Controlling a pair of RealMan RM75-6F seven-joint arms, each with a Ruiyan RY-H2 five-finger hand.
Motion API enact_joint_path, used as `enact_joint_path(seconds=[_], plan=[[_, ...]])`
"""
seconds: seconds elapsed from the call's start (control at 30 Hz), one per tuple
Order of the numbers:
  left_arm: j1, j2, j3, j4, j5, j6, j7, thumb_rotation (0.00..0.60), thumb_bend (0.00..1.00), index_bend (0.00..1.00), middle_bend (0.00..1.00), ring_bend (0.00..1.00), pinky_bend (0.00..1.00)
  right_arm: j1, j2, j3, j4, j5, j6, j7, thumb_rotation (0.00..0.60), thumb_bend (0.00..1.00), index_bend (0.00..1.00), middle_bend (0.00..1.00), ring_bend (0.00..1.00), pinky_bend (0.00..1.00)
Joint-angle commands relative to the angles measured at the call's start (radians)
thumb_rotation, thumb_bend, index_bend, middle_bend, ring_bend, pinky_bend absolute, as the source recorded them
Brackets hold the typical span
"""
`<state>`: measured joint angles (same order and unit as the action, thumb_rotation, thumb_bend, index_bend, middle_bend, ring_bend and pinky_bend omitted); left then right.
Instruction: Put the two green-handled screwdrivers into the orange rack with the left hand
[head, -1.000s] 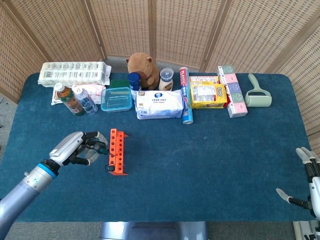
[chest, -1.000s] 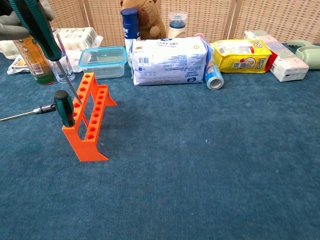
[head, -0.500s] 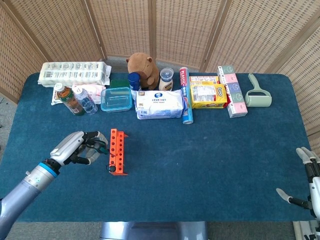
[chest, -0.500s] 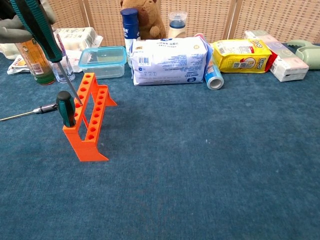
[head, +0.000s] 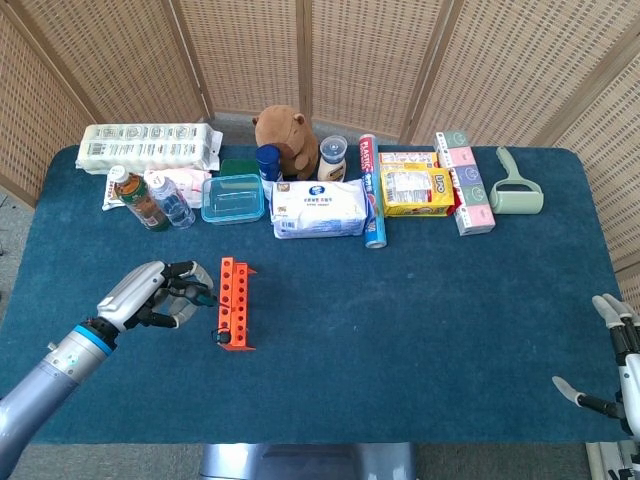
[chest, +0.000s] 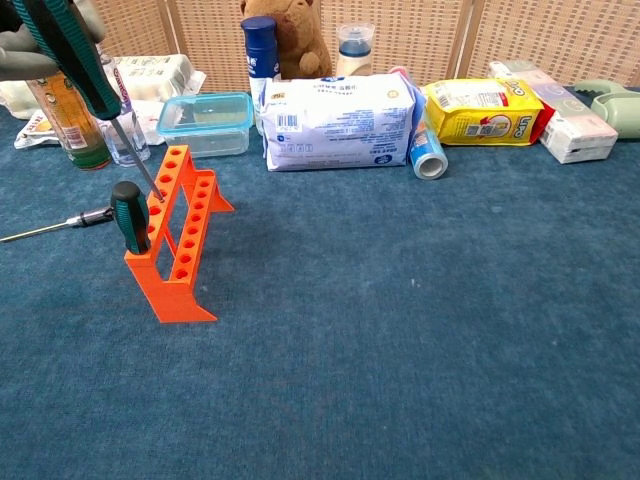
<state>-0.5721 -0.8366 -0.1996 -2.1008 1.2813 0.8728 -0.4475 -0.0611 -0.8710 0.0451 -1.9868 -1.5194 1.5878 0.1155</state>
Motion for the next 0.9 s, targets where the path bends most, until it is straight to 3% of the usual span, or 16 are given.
enact_joint_path(seconds=[0.03, 0.9], plan=[[-0.002, -0.001, 0.002, 0.003, 0.000, -0.005, -0.001, 0.600, 0.44, 0.51, 0.78, 0.72, 0.86, 0.000, 0.000, 0.000, 0.000, 0.000, -0.001, 0.000, 0.600, 0.10, 0.02, 0.04, 0.00, 0.01], [0.000, 0.009, 0.003, -0.005, 0.003, -0.009, -0.016, 0.600, 0.44, 0.51, 0.78, 0.72, 0.86, -0.001, 0.002, 0.000, -0.002, -0.001, 0.002, 0.004, 0.598, 0.10, 0.02, 0.04, 0.00, 0.01]])
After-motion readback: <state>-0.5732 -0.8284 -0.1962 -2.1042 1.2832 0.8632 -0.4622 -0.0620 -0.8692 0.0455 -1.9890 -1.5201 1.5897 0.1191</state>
